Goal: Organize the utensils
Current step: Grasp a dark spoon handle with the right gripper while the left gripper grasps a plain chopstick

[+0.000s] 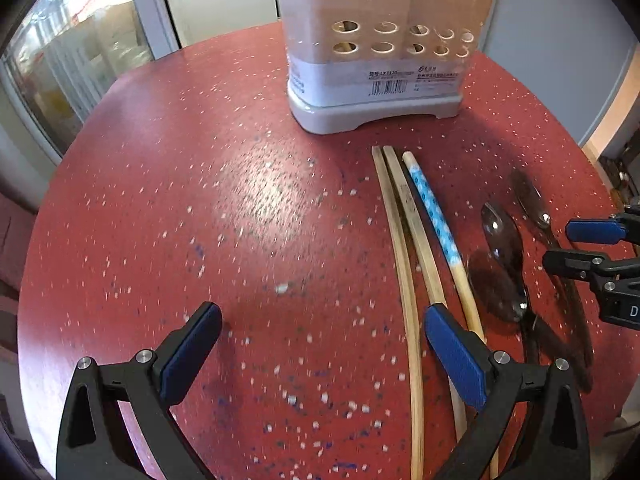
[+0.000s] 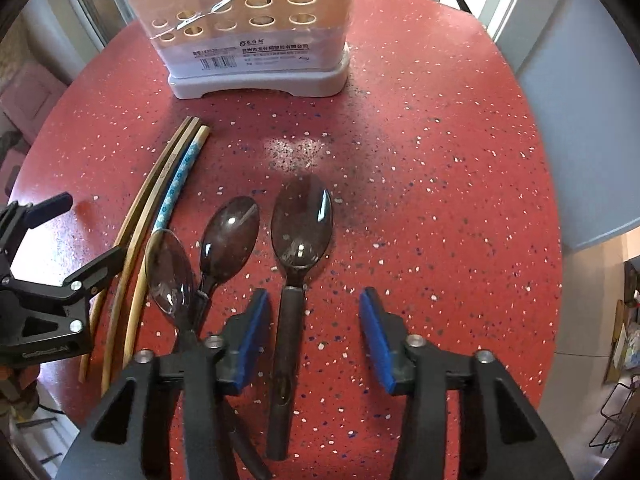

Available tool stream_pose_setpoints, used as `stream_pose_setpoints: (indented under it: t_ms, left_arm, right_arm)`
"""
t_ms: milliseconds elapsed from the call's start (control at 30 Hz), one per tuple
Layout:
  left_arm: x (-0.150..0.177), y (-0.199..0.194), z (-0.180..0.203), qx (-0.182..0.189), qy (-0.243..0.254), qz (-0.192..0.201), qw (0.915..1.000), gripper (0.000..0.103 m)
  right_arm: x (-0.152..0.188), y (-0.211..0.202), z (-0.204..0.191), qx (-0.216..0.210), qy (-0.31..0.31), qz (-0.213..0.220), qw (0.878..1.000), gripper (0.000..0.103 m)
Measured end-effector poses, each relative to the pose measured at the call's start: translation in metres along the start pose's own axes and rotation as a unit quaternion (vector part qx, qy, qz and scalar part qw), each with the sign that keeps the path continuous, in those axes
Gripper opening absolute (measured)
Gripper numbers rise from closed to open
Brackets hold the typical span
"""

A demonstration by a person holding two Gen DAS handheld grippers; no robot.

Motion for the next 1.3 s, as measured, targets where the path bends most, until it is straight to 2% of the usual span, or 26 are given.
stream_pose_setpoints:
  t_ms: [67, 167, 267, 333, 400, 700, 767, 833, 867, 900, 933, 1000, 1067, 1200, 1300]
  left_arm:
    - [-0.005, 0.002, 0.003, -0.002, 0.013, -0.007, 0.9999, 0.103]
    - [-0.012, 0.003, 0.012, 0.018, 0.025, -0.018, 0.9994, 0.103]
    - [-0.018, 0.003, 0.023, 0.027, 0.043, -0.028, 0.9984, 0.091]
    - [-0.023, 0.004, 0.030, 0.022, 0.061, -0.031, 0.9974, 0.090]
    - [-0.028, 0.007, 0.036, 0.019, 0.072, -0.037, 0.9965, 0.090]
    - [-0.038, 0.018, 0.034, 0.039, 0.036, -0.097, 0.9938, 0.090]
    - [-0.036, 0.017, 0.031, 0.041, 0.041, -0.107, 0.9926, 0.088]
    - [-0.036, 0.016, 0.033, 0.052, 0.050, -0.111, 0.9912, 0.077]
    - [-0.036, 0.015, 0.038, 0.056, 0.059, -0.111, 0.9904, 0.066]
    - [-0.037, 0.013, 0.043, 0.061, 0.071, -0.110, 0.9896, 0.042]
    - [-0.036, 0.011, 0.049, 0.063, 0.077, -0.110, 0.9889, 0.036]
    - [-0.037, 0.010, 0.053, 0.050, 0.083, -0.106, 0.9896, 0.035]
    - [-0.039, 0.008, 0.052, 0.049, 0.072, -0.085, 0.9925, 0.034]
    - [-0.040, -0.009, 0.047, 0.058, 0.009, -0.026, 0.9979, 0.034]
    - [-0.041, -0.028, 0.041, 0.066, -0.028, 0.020, 0.9972, 0.034]
  right_arm:
    - [-0.003, 0.001, -0.001, 0.000, -0.003, -0.010, 1.000, 0.040]
    - [-0.011, 0.005, -0.004, -0.003, -0.012, -0.021, 1.000, 0.035]
    - [-0.015, 0.006, -0.009, -0.006, -0.024, -0.024, 0.999, 0.026]
    - [-0.018, 0.007, -0.012, -0.011, -0.030, -0.024, 0.999, 0.023]
    - [-0.020, 0.008, -0.017, -0.016, -0.033, -0.023, 0.999, 0.013]
    - [-0.009, 0.003, -0.006, -0.060, -0.008, 0.008, 0.998, 0.013]
    - [-0.005, 0.001, 0.000, -0.067, -0.003, 0.014, 0.998, 0.013]
    - [-0.003, -0.004, 0.003, -0.075, 0.002, 0.021, 0.997, 0.013]
    - [-0.001, -0.006, 0.006, -0.078, 0.003, 0.026, 0.997, 0.013]
    - [0.000, -0.008, 0.009, -0.079, 0.004, 0.029, 0.996, 0.013]
    - [0.000, -0.010, 0.012, -0.081, 0.006, 0.034, 0.996, 0.013]
    - [0.003, -0.016, 0.018, -0.086, 0.011, 0.042, 0.995, 0.013]
    - [0.007, -0.024, 0.034, -0.091, 0.016, 0.049, 0.995, 0.013]
    - [0.014, -0.044, 0.050, -0.101, 0.024, 0.076, 0.992, 0.013]
    - [0.018, -0.057, 0.060, -0.108, 0.027, 0.094, 0.989, 0.013]
Point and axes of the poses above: each gripper's, at about its wrist camera, not at the fingertips, and y roughly the way its jaws point, z to its right, x to its underside, the point moved 8 cm from there along y, roughly the way its jaws point, and after that the axes turned 10 degrees about z, right-handed, at the moved point
